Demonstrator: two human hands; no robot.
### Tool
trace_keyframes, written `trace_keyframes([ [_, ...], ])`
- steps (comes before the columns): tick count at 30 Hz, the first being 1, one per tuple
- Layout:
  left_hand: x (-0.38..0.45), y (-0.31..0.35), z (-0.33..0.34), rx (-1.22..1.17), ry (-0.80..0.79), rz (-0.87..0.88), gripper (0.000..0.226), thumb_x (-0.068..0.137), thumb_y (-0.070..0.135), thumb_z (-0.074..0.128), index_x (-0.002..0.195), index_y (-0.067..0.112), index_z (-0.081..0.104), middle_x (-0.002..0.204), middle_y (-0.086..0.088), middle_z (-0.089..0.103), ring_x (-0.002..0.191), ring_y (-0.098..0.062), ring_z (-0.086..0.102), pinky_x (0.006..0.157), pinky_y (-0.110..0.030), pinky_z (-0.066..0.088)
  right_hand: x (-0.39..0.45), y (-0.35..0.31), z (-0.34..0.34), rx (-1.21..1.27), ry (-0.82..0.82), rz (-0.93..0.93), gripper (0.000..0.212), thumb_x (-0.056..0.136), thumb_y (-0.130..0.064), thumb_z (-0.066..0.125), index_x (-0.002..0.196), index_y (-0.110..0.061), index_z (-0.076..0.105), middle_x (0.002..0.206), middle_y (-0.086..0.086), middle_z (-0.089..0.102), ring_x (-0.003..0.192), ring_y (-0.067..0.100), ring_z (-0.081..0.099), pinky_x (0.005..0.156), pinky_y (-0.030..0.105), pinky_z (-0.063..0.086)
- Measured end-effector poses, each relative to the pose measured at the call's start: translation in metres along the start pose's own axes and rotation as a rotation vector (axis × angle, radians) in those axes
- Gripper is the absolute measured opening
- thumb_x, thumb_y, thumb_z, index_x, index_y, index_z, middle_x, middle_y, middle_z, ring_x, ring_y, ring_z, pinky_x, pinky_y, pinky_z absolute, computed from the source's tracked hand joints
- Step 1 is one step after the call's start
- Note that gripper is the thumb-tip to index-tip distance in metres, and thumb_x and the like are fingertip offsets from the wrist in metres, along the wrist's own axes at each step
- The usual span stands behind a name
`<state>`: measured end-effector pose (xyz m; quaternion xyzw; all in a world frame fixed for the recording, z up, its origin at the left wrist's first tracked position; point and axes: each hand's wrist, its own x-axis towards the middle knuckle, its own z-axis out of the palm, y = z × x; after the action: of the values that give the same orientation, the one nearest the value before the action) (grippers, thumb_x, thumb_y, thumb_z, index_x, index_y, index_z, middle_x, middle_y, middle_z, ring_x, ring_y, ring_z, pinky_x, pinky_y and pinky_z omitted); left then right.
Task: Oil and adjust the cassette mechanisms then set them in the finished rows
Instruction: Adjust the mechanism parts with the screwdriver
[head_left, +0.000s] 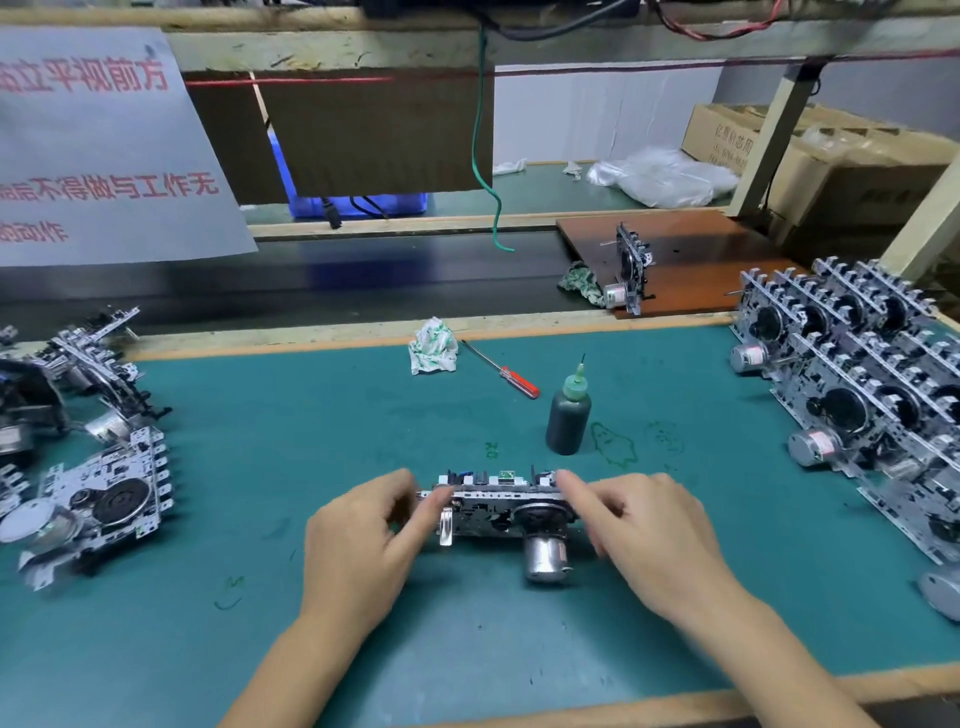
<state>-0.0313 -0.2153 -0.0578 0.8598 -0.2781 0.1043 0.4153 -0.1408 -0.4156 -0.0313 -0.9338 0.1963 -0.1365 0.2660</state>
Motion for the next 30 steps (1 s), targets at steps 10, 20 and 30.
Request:
trace_keyframes([
  [10, 0.029, 0.037, 0.002, -0.243, -0.281, 0.272, 0.027, 0.086, 0.048, 0.051, 0.104, 0.038, 0.068, 0.118, 0.021, 0.057, 0.118, -0.002, 0.046, 0.1, -0.018, 0.031, 0.015, 0.011, 0.009, 0.561, -0.201, -0.179, 0.032, 0.068, -0.026, 0.078, 0.094, -0.036, 0.062, 0.094, -0.016, 0.065, 0.093, 0.004, 0.06, 0.082, 0.012, 0.041],
  [20, 0.03, 0.031, 0.019, -0.309, -0.292, 0.264, 0.017, 0.086, 0.028, 0.06, 0.092, 0.03, 0.076, 0.102, 0.026, 0.067, 0.115, 0.001, 0.05, 0.096, -0.013, 0.036, 0.015, 0.009, 0.018, 0.747, -0.173, -0.075, 0.026, 0.06, -0.02, 0.08, 0.083, -0.022, 0.067, 0.076, -0.004, 0.069, 0.071, 0.008, 0.063, 0.07, 0.015, 0.047],
  [30, 0.029, 0.031, 0.018, -0.352, -0.318, 0.213, 0.018, 0.086, 0.027, 0.059, 0.092, 0.032, 0.076, 0.113, 0.028, 0.064, 0.126, 0.004, 0.043, 0.099, -0.011, 0.033, 0.014, 0.009, 0.013, 0.695, -0.211, -0.075, 0.03, 0.06, -0.032, 0.08, 0.089, -0.033, 0.069, 0.088, -0.01, 0.069, 0.086, 0.005, 0.064, 0.082, 0.019, 0.047],
])
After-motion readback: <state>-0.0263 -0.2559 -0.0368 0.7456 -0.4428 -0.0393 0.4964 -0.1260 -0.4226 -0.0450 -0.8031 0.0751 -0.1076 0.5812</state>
